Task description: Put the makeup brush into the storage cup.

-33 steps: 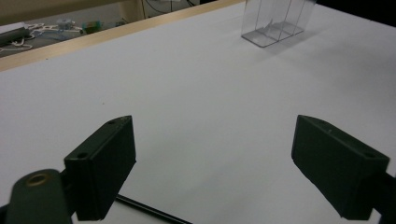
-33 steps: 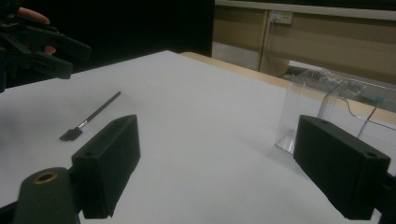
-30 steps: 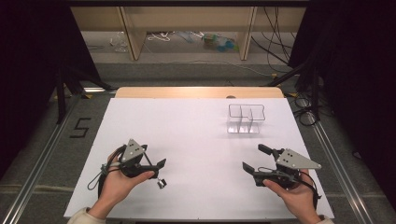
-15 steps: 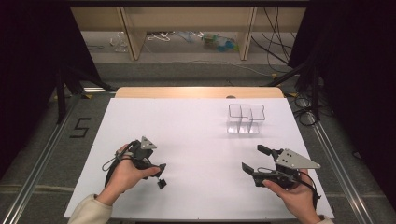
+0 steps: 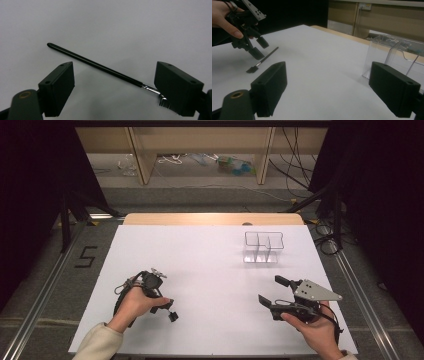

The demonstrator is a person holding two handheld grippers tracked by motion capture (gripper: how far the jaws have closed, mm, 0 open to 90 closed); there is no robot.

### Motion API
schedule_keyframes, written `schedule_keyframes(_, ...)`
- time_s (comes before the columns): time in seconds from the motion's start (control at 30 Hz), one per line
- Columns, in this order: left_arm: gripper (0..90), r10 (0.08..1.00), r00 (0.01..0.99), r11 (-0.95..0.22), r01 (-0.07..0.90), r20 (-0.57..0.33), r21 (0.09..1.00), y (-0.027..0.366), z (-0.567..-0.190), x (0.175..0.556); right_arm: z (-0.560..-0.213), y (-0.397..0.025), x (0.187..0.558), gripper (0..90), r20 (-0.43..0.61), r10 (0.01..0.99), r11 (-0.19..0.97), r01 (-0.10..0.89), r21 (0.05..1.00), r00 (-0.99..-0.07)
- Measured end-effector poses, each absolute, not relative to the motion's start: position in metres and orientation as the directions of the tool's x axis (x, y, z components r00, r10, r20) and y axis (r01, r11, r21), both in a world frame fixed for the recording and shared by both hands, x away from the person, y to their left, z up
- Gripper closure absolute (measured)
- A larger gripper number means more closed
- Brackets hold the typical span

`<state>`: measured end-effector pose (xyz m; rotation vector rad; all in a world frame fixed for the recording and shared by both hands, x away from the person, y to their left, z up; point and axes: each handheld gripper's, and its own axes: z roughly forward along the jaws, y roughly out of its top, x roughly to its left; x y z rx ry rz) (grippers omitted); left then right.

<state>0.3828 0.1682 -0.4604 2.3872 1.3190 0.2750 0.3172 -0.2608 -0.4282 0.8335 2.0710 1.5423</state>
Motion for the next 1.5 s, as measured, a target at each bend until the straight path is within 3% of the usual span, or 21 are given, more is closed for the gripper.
schedule_keyframes(0.4,17.6,0.865,0.501,-0.452,0.805,-0.033,0.385,0.165,-0.465,0.388,-0.430,-0.259,0.320,16.5,0.002,0.678,0.192,0.180,0.965,-0.735)
schedule_keyframes(0.97,19.5,0.866,0.499,-0.466,0.820,-0.016,0.333,0.162,-0.472,0.393,-0.429,-0.259,0.317,17.4,0.025,0.677,0.200,0.217,0.955,-0.736)
schedule_keyframes(1.23,32.8,0.845,0.535,-0.505,0.804,-0.009,0.314,0.164,-0.468,0.395,-0.430,-0.259,0.319,18.1,0.003,0.677,0.209,0.196,0.958,-0.736)
schedule_keyframes(1.37,44.8,0.862,0.505,-0.470,0.826,-0.038,0.312,0.161,-0.467,0.391,-0.430,-0.259,0.318,18.3,0.026,0.677,0.206,0.223,0.953,-0.736)
schedule_keyframes(1.5,53.8,0.823,0.568,-0.537,0.784,-0.009,0.310,0.165,-0.465,0.394,-0.429,-0.260,0.318,18.4,0.023,0.677,0.213,0.226,0.951,-0.735)
